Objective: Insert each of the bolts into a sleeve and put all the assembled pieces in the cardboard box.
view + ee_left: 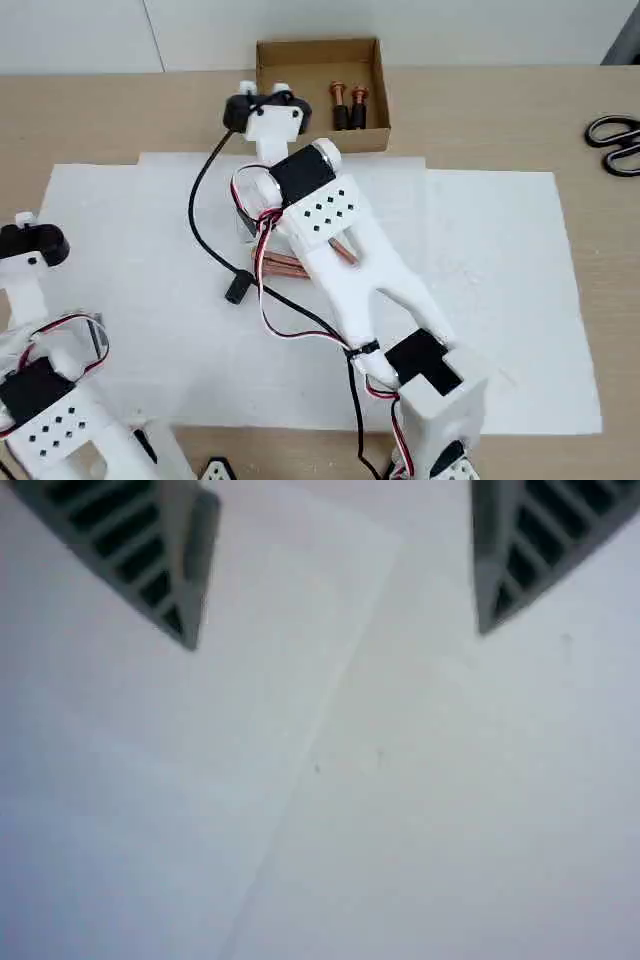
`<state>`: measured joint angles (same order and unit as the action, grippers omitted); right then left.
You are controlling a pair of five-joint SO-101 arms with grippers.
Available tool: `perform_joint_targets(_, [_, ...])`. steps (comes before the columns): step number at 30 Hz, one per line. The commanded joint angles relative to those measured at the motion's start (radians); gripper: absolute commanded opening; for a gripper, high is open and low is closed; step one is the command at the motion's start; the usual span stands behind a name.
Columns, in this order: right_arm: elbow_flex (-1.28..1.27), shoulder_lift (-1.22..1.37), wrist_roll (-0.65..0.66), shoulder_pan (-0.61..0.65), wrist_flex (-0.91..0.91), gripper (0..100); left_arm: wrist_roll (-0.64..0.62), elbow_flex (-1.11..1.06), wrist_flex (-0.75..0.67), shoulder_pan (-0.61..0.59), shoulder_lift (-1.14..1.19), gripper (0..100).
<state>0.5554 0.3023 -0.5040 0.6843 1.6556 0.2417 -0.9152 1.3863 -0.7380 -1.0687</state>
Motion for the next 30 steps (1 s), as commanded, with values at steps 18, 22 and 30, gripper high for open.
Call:
perform_joint_targets(18, [-0.002,0.225,-0.347,0.157,-0.191,18.4,0.008,0.027,0.003,-0.002,-0.014,17])
perform_joint_targets(22, [-0.002,0.268,-0.405,0.17,-0.183,18.3,0.008,0.027,0.003,-0.002,-0.014,17])
perform_joint_targets(30, [-0.002,0.309,-0.466,0.171,-0.183,18.3,0.008,0.027,0.003,-0.002,-0.014,17])
